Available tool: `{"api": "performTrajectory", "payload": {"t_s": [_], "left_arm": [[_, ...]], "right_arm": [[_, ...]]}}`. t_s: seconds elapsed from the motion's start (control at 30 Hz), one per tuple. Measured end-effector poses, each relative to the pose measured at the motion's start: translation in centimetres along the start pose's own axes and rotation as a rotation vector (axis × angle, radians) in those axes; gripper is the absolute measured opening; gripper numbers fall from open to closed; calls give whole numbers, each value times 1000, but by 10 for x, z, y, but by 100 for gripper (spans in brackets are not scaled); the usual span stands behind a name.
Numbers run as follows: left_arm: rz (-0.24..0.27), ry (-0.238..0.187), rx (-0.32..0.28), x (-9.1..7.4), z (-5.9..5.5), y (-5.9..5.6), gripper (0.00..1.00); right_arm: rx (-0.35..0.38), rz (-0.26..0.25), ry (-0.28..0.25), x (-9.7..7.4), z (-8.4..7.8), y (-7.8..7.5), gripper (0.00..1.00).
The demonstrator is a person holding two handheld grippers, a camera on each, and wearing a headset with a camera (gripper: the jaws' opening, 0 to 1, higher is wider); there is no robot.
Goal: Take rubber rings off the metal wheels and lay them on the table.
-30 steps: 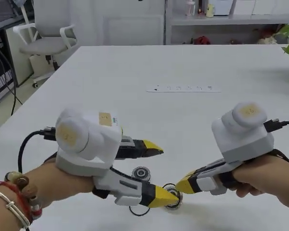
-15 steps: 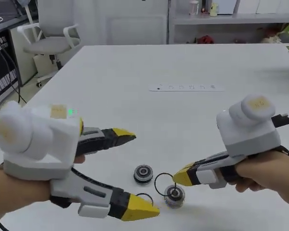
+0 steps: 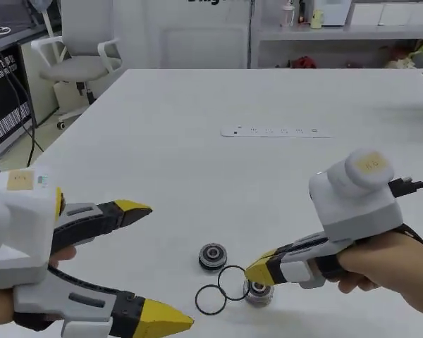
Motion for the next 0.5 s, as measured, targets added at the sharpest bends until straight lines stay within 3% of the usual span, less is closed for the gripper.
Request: {"api": "performTrajectory", "payload": {"t_s": [0.27,0.5], "left_arm": [[20,-32,-43,-5,-10,-6,96],[25,11,-62,-3,-21,-8,96]], "right_arm": [[-41,21,12,11,-4,9,0],[-115,14,37,21,-11,13,0]]}}
Point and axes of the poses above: the centre of the closed fingertips' face, and the gripper's own axes: x roughly forward along the fingers, y roughly to its left, z roughly out of its top, the point moved 10 cm from there along -x, roughly backward along the fingers, and after that the axes turned 13 degrees about -z, right-handed, at the moved point
